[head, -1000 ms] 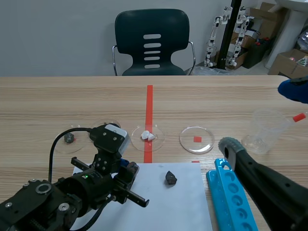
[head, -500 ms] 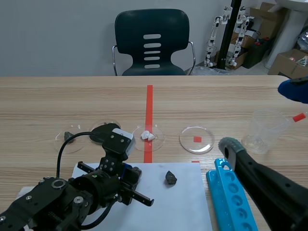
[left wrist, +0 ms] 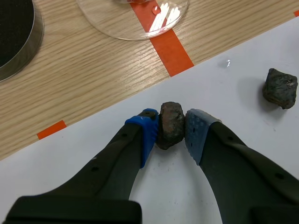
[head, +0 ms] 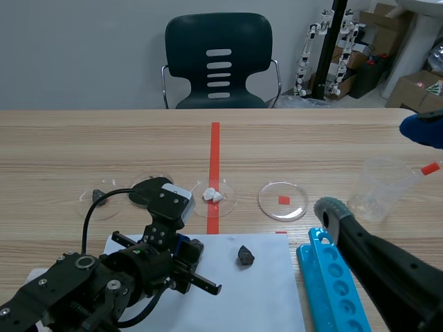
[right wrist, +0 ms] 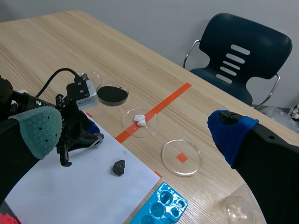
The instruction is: Put the middle mineral back
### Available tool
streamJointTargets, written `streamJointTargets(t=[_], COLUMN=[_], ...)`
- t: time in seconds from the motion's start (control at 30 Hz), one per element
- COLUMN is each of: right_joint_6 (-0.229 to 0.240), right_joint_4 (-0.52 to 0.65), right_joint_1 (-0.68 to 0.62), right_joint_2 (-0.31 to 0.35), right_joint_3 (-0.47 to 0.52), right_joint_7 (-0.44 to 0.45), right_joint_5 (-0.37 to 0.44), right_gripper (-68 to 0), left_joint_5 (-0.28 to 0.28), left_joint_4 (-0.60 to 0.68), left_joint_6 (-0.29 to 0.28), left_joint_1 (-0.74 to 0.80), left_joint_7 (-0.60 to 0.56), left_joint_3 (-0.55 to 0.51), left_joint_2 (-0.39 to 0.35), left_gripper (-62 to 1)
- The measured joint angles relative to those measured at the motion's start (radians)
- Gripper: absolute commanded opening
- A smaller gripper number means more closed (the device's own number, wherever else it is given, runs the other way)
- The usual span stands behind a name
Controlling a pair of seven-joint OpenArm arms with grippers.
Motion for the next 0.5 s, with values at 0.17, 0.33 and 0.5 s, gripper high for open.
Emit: streamJointTargets(t=[0.17, 0.33, 0.5], right_joint_6=[0.0, 0.0, 0.0], right_joint_4=[0.0, 0.0, 0.0], right_joint_1=[0.0, 0.0, 0.0], right_joint_2=[0.0, 0.0, 0.0], right_joint_3=[0.0, 0.0, 0.0], right_joint_7=[0.0, 0.0, 0.0], right_joint_5=[0.0, 0.0, 0.0], right_gripper=[0.4, 0.4, 0.4], left_joint_5=[0.0, 0.0, 0.0], left_joint_4=[0.0, 0.0, 0.0], left_joint_6=[0.0, 0.0, 0.0], left_joint_1=[0.001, 0.0, 0.0], left_joint_7=[0.018, 0.015, 0.015], left_joint_3=[0.0, 0.0, 0.0], left_joint_2=[-0.001, 0.0, 0.0], left_gripper=[-36.4, -28.1, -19.9])
